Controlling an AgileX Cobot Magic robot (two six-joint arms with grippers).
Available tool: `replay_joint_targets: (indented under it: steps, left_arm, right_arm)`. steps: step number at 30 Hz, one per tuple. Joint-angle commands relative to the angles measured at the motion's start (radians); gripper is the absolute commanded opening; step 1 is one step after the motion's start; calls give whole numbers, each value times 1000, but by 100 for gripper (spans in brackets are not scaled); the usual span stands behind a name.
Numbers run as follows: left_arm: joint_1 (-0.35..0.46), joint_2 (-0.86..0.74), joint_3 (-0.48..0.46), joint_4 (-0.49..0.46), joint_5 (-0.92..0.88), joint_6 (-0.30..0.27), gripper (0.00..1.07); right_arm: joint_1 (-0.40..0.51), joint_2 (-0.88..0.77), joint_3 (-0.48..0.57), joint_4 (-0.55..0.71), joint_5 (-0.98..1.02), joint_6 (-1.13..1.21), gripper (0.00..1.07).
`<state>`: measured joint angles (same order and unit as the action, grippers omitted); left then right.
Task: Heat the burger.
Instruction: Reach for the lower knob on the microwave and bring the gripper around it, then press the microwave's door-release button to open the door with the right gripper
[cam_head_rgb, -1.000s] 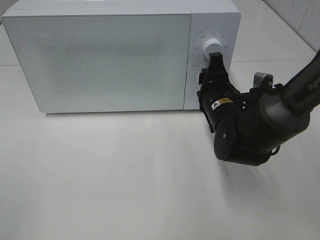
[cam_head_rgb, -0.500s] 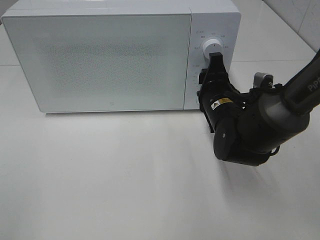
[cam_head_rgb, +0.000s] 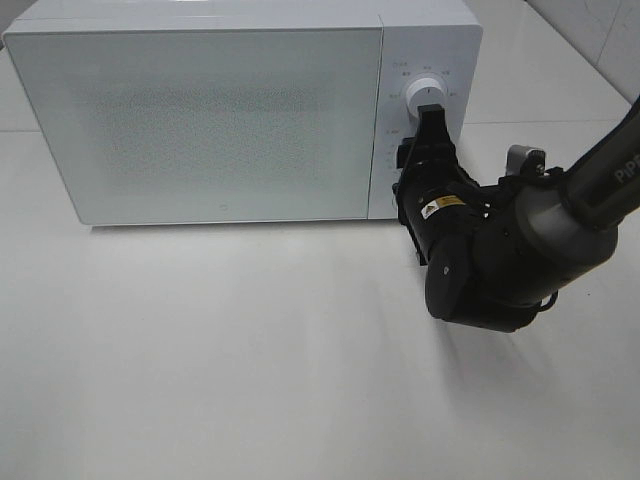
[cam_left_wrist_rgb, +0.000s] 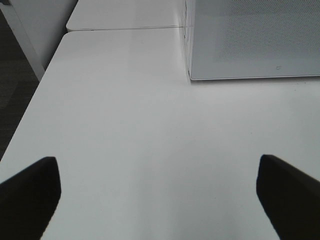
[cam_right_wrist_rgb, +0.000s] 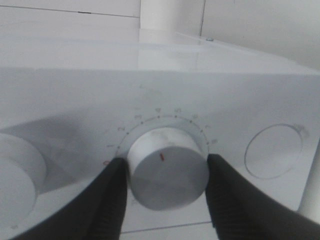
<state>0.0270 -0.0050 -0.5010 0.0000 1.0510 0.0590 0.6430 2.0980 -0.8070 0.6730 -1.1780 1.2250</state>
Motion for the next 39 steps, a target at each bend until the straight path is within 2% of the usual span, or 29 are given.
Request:
replay_joint_targets:
  steps: [1,9,15,21,26,27,29,31,34,39]
  left_arm:
    - [1,-21,2,7,-10,1,100]
    - [1,-21,2,7,-10,1,100]
    - [1,-21,2,7,-10,1,100]
    - [1,-21,2,7,-10,2,100]
    - [1,-21,2,7,-10,2,100]
    - [1,-21,2,7,-10,2,100]
    - [1,-21,2,7,-10,2,100]
    - [1,-21,2,7,-10,2,100]
    - [1,-21,2,7,-10,2,100]
    - [1,-21,2,7,-10,2,100]
  right_arm:
    - [1,-14,-40,-70,-101,-25,57]
    - [2,-14,-40,-79,-82,-52,70]
    - [13,-54,-16,-114,18,-94,70]
    - [13,-134,40,-175,169,-249,70]
    - [10,-218,59,-228,343,-482,73]
    - [8,-257,59,-265,429,-611,76]
    - [0,-277,59,-283,464,-660,77]
    - [-33,-352,59,-317,653,-859,78]
    - [-44,-373,59,-317,705,-918,77]
    - [-123,-525,59,-317,1017,-1238,76]
